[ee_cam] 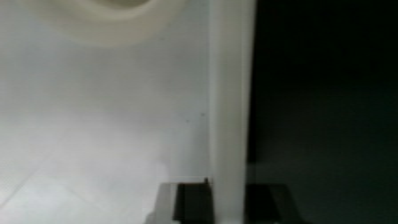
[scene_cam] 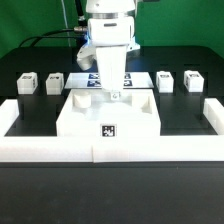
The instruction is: Assemble square table
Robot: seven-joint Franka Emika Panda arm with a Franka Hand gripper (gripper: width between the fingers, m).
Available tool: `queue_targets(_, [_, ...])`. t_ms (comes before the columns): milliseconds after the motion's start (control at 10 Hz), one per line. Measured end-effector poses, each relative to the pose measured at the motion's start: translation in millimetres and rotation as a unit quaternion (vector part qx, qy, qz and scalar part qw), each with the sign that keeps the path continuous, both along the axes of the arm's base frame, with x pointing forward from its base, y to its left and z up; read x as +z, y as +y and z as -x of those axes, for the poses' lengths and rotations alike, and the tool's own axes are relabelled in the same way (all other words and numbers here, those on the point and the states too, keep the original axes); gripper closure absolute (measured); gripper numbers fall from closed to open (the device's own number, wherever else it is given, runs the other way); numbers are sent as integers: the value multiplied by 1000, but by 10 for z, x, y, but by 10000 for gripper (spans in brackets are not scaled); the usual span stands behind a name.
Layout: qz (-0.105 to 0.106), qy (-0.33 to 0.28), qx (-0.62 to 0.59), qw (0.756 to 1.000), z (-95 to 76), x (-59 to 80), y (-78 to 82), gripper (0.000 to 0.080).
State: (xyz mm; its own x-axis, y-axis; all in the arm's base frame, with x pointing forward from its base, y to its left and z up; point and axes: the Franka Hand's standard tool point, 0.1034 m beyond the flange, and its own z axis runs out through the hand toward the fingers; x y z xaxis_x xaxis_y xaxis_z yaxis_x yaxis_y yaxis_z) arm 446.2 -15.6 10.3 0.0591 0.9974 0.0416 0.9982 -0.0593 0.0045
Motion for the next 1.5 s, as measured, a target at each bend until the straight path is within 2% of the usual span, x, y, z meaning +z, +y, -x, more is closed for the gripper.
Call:
queue_targets(300, [0, 0, -1, 1000, -2, -1, 10, 742])
queue_targets(400, [-4, -2, -3, 1000, -46, -1, 126, 742])
queue_targets(500, [-11, -5, -12, 1000, -105, 2, 308, 742])
queue_targets(600, [-18, -5, -23, 1000, -46, -3, 584, 742])
queue_targets(700, [-23, -4, -26, 999, -64, 4, 804, 742])
queue_targets(800, [-28, -8, -34, 999, -176, -1, 965, 742])
queue_targets(1000, [-26, -9, -73, 997, -245, -1, 976, 741])
queue_targets(1200, [-17, 0, -41, 999, -408, 1, 926, 741])
queue_targets(1500, [-9, 5, -8, 1000, -448, 3, 915, 741])
